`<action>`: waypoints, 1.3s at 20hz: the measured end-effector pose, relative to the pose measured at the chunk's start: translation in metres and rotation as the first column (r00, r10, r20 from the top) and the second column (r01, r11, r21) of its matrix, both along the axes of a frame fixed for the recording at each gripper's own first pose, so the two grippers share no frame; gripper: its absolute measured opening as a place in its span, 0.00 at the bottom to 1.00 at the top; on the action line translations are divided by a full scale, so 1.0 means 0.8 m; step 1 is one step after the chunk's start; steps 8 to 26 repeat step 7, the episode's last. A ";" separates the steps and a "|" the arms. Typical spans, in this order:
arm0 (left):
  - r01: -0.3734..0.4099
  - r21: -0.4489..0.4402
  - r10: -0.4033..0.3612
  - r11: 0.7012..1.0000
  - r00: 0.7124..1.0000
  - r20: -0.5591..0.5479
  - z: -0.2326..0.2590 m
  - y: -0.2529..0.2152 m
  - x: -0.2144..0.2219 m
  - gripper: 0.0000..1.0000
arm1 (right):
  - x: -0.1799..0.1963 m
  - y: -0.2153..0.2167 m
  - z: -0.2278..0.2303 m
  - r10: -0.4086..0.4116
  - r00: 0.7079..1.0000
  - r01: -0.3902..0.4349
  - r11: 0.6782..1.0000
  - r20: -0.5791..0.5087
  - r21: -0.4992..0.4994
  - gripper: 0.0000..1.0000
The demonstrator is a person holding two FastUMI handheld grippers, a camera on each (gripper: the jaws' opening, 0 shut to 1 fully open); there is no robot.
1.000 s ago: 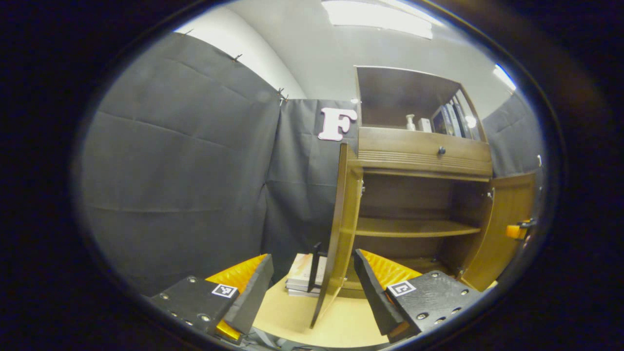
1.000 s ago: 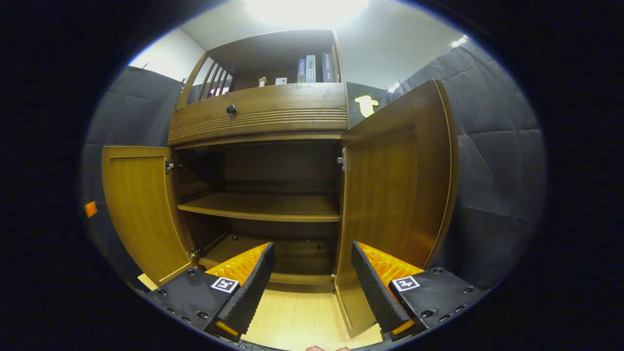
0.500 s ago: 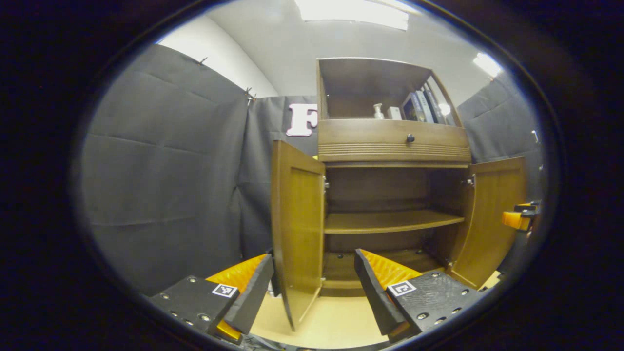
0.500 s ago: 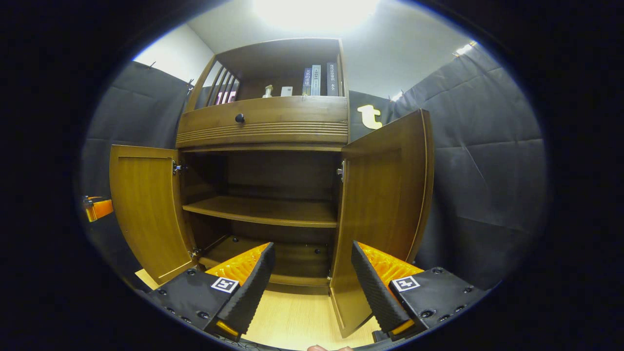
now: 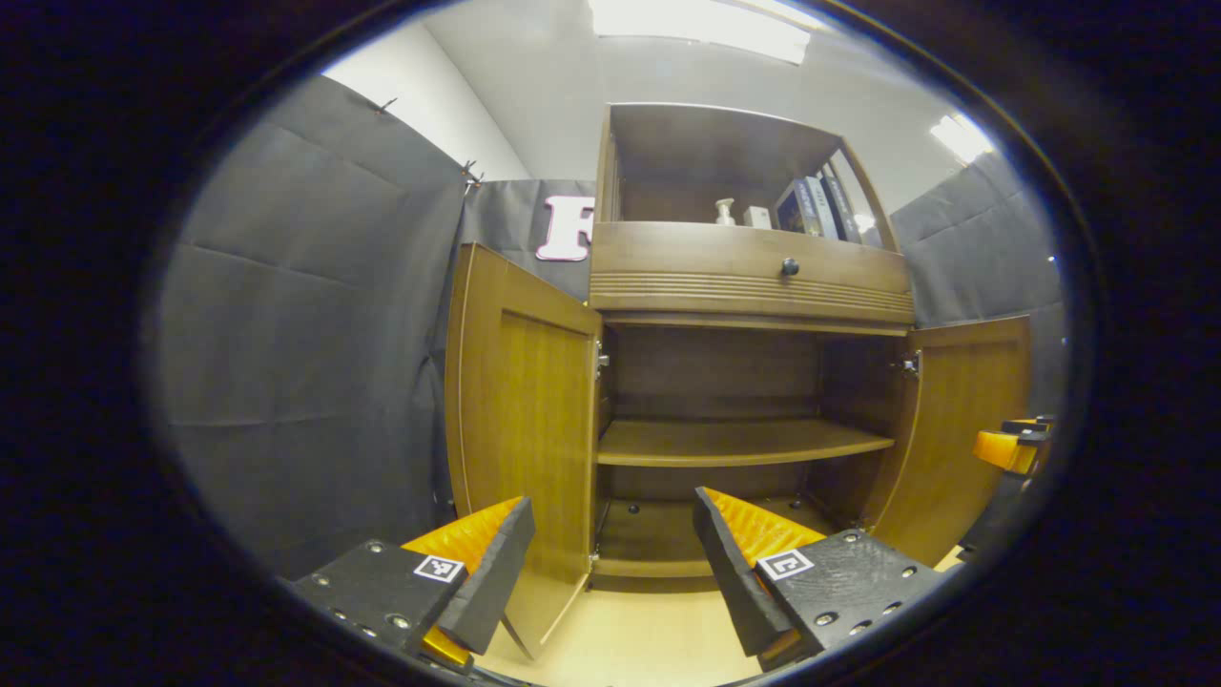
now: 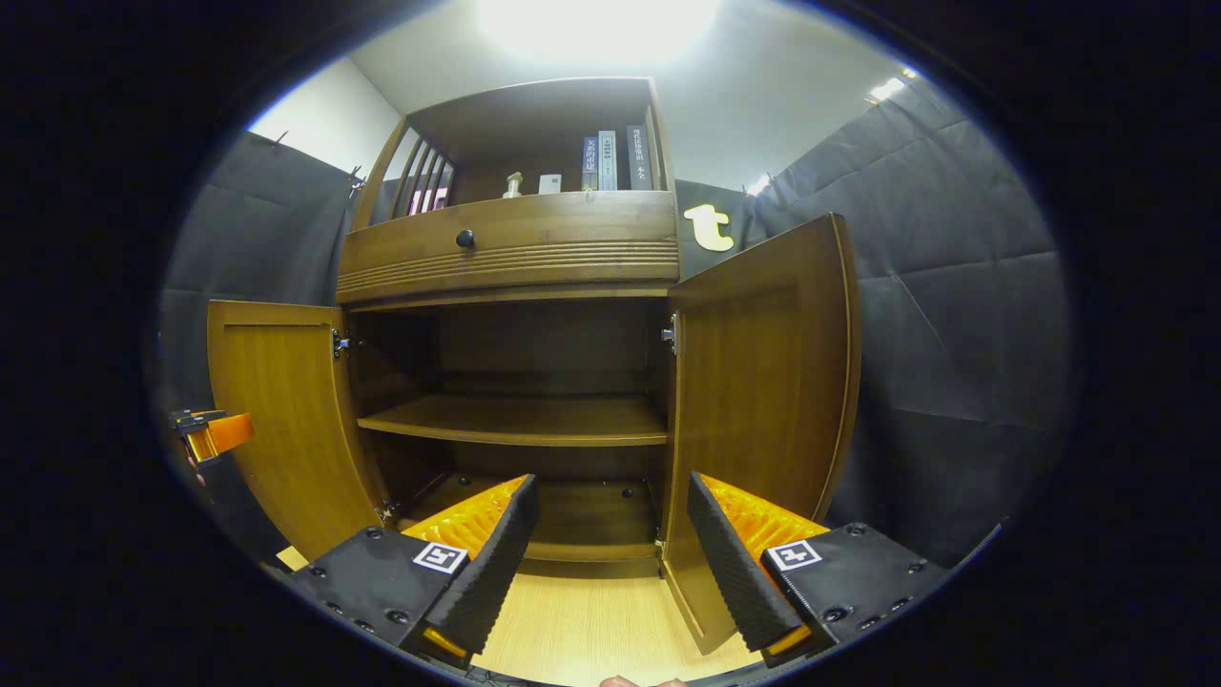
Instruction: Open the right door of the double-door shoe cabinet with the right hand, and open the left door with the left hand.
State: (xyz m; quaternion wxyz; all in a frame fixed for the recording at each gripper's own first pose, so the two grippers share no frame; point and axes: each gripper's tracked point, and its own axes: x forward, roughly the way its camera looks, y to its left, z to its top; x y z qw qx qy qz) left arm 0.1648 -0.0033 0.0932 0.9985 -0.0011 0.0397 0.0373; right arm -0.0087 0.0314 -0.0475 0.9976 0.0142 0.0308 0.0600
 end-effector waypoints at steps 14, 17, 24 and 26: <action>0.048 0.006 -0.048 0.999 0.999 -0.003 -0.021 -0.009 0.021 0.96 | -0.007 0.017 -0.003 -0.031 0.999 0.031 0.999 0.008 0.020 0.93; 0.048 0.006 -0.048 0.999 0.999 -0.003 -0.021 -0.009 0.021 0.96 | -0.007 0.017 -0.003 -0.031 0.999 0.031 0.999 0.008 0.020 0.93; 0.048 0.006 -0.048 0.999 0.999 -0.003 -0.021 -0.009 0.021 0.96 | -0.007 0.017 -0.003 -0.031 0.999 0.031 0.999 0.008 0.020 0.93; 0.048 0.006 -0.048 0.999 0.999 -0.003 -0.021 -0.009 0.021 0.96 | -0.007 0.017 -0.003 -0.031 0.999 0.031 0.999 0.008 0.020 0.93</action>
